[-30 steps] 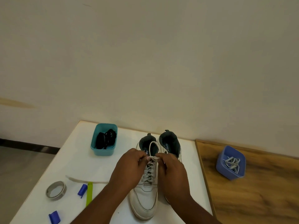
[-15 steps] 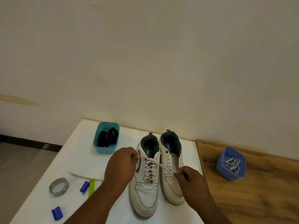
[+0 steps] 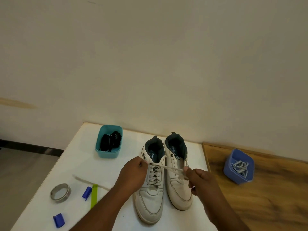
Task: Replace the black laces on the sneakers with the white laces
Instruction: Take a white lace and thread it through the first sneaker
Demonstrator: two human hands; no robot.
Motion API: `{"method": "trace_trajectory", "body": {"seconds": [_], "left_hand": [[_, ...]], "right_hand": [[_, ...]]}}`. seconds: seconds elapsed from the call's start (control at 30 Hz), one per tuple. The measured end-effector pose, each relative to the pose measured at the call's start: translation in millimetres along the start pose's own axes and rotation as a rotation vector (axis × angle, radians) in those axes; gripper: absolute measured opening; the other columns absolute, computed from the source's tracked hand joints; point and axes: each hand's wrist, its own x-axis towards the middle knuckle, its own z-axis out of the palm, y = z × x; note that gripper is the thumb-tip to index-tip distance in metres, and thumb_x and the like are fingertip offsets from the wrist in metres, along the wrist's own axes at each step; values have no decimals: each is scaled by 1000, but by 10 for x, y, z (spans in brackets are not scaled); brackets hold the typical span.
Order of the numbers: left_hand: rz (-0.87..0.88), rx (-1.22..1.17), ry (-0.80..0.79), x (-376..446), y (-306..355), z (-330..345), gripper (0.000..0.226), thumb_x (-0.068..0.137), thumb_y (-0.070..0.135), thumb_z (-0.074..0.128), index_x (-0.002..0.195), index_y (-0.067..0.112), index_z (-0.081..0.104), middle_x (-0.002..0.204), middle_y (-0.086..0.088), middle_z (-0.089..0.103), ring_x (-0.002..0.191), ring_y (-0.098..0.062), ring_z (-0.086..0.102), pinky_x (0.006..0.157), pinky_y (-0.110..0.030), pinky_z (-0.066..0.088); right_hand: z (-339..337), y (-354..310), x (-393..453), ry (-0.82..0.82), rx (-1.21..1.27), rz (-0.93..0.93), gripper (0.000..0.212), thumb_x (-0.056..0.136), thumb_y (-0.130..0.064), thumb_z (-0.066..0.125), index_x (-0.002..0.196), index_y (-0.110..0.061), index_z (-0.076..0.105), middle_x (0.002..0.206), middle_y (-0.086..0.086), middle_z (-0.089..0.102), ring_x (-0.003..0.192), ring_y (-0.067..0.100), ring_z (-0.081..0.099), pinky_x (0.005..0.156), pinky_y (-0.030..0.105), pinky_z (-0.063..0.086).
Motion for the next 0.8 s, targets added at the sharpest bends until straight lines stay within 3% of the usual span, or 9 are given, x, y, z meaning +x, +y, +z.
{"method": "trace_trajectory", "body": {"seconds": [0.13, 0.2, 0.3, 0.43, 0.53, 0.6, 0.67, 0.73, 0.8], "left_hand": [[13, 6, -7, 13, 2, 10, 26, 102, 26, 42, 83, 16, 57, 82, 0, 62, 78, -14, 59, 67, -28, 44], [35, 20, 15, 14, -3, 21, 25, 102, 27, 43, 85, 16, 57, 82, 0, 62, 77, -14, 59, 70, -31, 47], [94, 12, 46, -20, -9, 37, 22, 98, 47, 53, 95, 25, 56, 86, 8, 64, 79, -8, 61, 72, -29, 51], [317, 204, 22, -73, 24, 53, 68, 80, 73, 62, 139, 50, 39, 118, 21, 51, 103, 0, 56, 84, -19, 46], [335, 343, 33, -66, 21, 75, 60, 81, 71, 63, 134, 47, 50, 126, 16, 48, 103, 0, 54, 84, -13, 39], [325, 337, 49, -76, 4, 95, 54, 83, 67, 64, 131, 45, 53, 124, 15, 48, 96, 0, 51, 80, -11, 36], [337, 324, 70, -77, 1, 103, 54, 83, 66, 65, 131, 44, 53, 123, 15, 48, 97, -1, 54, 81, -13, 39], [342, 301, 80, -72, 4, 87, 56, 83, 64, 66, 132, 44, 51, 122, 14, 48, 101, -5, 57, 84, -18, 44], [335, 274, 75, -80, -6, 62, 57, 83, 62, 68, 133, 43, 48, 120, 15, 49, 104, -5, 57, 86, -21, 46]], "right_hand": [[-108, -168, -115, 70, -102, -233, 53, 86, -50, 66, 57, -10, 48, 52, -5, 44, 50, 8, 39, 55, 28, 37], [-47, -208, -157, 61, -61, -354, 42, 89, -41, 65, 62, -10, 56, 63, -1, 62, 58, 10, 51, 58, 28, 44], [83, -242, -217, -159, 47, -234, 22, 99, -29, 60, 87, -11, 66, 70, 10, 70, 59, 18, 55, 56, 33, 45], [42, -388, -243, -344, 266, -97, 26, 97, -34, 58, 101, -14, 73, 55, 11, 42, 50, 18, 28, 48, 29, 24], [-98, -508, -263, -521, 445, -46, 36, 101, -36, 58, 124, -11, 70, 56, 5, 35, 51, 15, 19, 49, 30, 17], [-192, -605, -285, -570, 425, -32, 37, 102, -35, 54, 126, -11, 69, 55, 3, 39, 51, 14, 20, 48, 27, 18], [-267, -641, -247, -386, 154, -42, 28, 99, -40, 59, 105, -19, 78, 55, 5, 44, 51, 14, 32, 48, 25, 27], [-364, -527, -110, -2, -282, -144, 24, 93, -47, 63, 88, -27, 75, 62, 0, 58, 60, 11, 54, 55, 23, 41], [-410, -366, -10, 298, -728, -240, 21, 96, -48, 60, 104, -31, 69, 89, -8, 68, 74, 7, 60, 63, 24, 48]]}}
